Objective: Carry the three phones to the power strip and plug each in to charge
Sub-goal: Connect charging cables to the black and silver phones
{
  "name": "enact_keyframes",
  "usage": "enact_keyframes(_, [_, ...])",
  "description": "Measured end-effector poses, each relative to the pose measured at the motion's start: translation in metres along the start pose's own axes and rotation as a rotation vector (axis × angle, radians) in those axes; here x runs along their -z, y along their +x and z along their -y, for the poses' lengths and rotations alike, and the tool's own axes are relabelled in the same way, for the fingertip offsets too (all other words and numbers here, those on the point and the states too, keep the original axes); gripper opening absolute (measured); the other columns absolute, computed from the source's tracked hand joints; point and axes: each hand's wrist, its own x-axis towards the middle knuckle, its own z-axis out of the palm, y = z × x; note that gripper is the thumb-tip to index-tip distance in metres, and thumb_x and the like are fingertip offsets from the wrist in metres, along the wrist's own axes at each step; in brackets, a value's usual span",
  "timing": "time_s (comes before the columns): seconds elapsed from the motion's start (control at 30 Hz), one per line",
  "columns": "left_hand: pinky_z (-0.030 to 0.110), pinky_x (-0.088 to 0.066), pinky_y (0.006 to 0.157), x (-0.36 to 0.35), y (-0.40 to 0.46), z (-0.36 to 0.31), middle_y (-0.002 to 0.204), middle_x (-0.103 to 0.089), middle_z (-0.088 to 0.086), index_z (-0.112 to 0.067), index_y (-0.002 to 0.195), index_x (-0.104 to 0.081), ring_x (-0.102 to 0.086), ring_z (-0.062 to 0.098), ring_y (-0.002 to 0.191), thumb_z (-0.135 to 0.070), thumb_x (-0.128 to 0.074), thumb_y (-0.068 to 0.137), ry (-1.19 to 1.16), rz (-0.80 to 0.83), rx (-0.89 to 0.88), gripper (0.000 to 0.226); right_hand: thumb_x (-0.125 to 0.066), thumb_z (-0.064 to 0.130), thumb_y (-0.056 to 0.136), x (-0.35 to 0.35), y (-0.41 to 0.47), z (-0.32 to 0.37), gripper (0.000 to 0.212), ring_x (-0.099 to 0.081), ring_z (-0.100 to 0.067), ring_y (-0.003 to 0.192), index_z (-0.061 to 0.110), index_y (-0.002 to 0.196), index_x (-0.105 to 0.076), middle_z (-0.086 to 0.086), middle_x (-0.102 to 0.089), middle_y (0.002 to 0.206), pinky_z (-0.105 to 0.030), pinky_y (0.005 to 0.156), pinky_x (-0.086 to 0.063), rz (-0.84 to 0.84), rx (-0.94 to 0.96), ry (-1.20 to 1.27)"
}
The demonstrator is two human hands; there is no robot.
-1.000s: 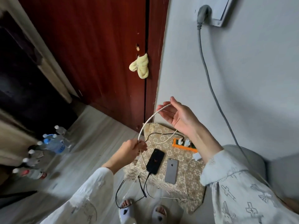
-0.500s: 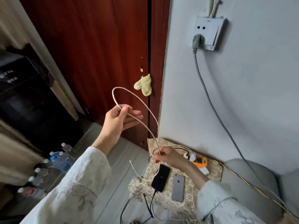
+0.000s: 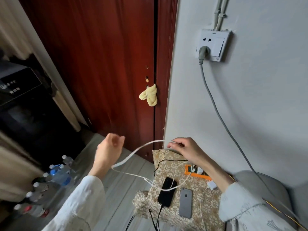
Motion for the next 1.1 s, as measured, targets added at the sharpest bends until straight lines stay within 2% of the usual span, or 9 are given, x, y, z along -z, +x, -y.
enact_keyframes(0.1, [0.026, -0.033, 0.102, -0.018, -0.011, -0.018, 0.123, -0.055, 0.001, -0.017, 0.129, -0.046, -0.049, 0.014, 0.117, -0.024, -0.062, 0.085, 0.034, 0.237, -0.352, 0.047, -0.057, 0.021, 0.088, -0.006, 0.005, 0.018, 0.014, -0.050, 0.009, 0.052, 0.016, 0.090, -0.070, 0.011, -0.059, 0.068, -0.011, 0.053, -0.037, 0.097, 0.037, -0.056])
enact_keyframes(0.17, [0.007, -0.036, 0.089, -0.027, -0.019, -0.028, 0.111, -0.062, -0.007, -0.023, 0.126, -0.051, -0.055, -0.002, 0.101, -0.025, -0.060, 0.086, 0.068, 0.361, -0.454, 0.041, -0.056, 0.016, 0.088, -0.009, 0.006, 0.023, 0.013, -0.045, 0.007, 0.045, 0.015, 0.091, -0.068, 0.009, -0.054, 0.065, -0.010, 0.047, -0.034, 0.099, 0.041, -0.026])
enact_keyframes(0.23, [-0.003, -0.036, 0.065, -0.031, -0.023, -0.027, 0.082, -0.068, -0.016, -0.025, 0.105, -0.064, -0.056, -0.015, 0.069, -0.026, -0.059, 0.087, 0.048, 0.413, -0.441, 0.020, -0.055, 0.014, 0.087, -0.007, 0.004, 0.024, 0.012, -0.040, 0.003, 0.044, 0.015, 0.091, -0.066, 0.004, -0.053, 0.065, -0.010, 0.045, -0.031, 0.088, 0.042, 0.037])
enact_keyframes(0.33, [0.003, -0.044, 0.062, -0.028, -0.027, -0.021, 0.060, -0.069, -0.012, -0.026, 0.075, -0.069, -0.063, -0.006, 0.060, -0.017, -0.058, 0.087, -0.156, 0.431, -0.393, 0.019, -0.058, 0.016, 0.085, -0.002, -0.001, 0.015, 0.008, -0.044, 0.003, 0.052, 0.021, 0.087, -0.065, 0.001, -0.057, 0.072, -0.012, 0.051, -0.035, 0.105, 0.002, 0.031])
enact_keyframes(0.53, [0.023, -0.058, 0.056, -0.002, -0.016, -0.003, 0.062, -0.072, 0.004, -0.007, 0.078, -0.062, -0.070, 0.017, 0.057, -0.006, -0.042, 0.094, -0.796, 0.094, -0.107, 0.027, -0.060, 0.016, 0.087, 0.002, -0.017, -0.030, 0.007, -0.056, -0.015, 0.072, 0.013, 0.085, -0.066, -0.006, -0.065, 0.083, -0.029, 0.068, -0.044, 0.078, -0.207, 0.093])
enact_keyframes(0.67, [0.021, -0.055, 0.058, 0.005, -0.008, 0.014, 0.080, -0.067, 0.009, -0.005, 0.108, -0.056, -0.067, 0.011, 0.059, -0.021, -0.050, 0.092, -0.570, 0.113, 0.011, 0.024, -0.058, 0.018, 0.089, 0.007, -0.023, -0.042, 0.014, -0.050, -0.016, 0.059, 0.013, 0.085, -0.071, -0.009, -0.065, 0.070, -0.024, 0.059, -0.039, -0.210, -0.165, 0.088])
enact_keyframes(0.77, [0.032, -0.052, 0.082, -0.003, -0.012, 0.005, 0.102, -0.064, 0.002, -0.019, 0.132, -0.037, -0.065, 0.018, 0.088, -0.036, -0.058, 0.086, -0.308, 0.340, -0.049, 0.054, -0.058, 0.013, 0.088, 0.004, -0.017, -0.022, 0.015, -0.053, 0.001, 0.053, 0.014, 0.093, -0.071, 0.003, -0.061, 0.065, -0.009, 0.050, -0.041, -0.171, -0.065, 0.147])
enact_keyframes(1.0, [0.011, -0.044, 0.059, -0.026, -0.032, -0.031, 0.060, -0.065, -0.008, -0.024, 0.074, -0.067, -0.059, 0.003, 0.057, -0.019, -0.063, 0.084, -0.097, 0.328, -0.371, 0.012, -0.062, 0.023, 0.085, -0.020, -0.008, 0.005, 0.015, -0.062, -0.003, 0.065, 0.020, 0.094, -0.073, 0.012, -0.069, 0.074, -0.027, 0.064, -0.050, -0.050, 0.104, -0.101])
enact_keyframes(1.1, [0.015, -0.051, 0.068, -0.017, -0.033, -0.028, 0.072, -0.067, -0.003, -0.020, 0.087, -0.069, -0.064, 0.011, 0.067, -0.020, -0.062, 0.085, -0.252, 0.373, -0.295, 0.007, -0.061, 0.023, 0.086, -0.015, -0.014, -0.005, 0.018, -0.068, -0.022, 0.075, 0.019, 0.101, -0.071, 0.004, -0.073, 0.092, -0.038, 0.071, -0.056, -0.014, 0.040, -0.114])
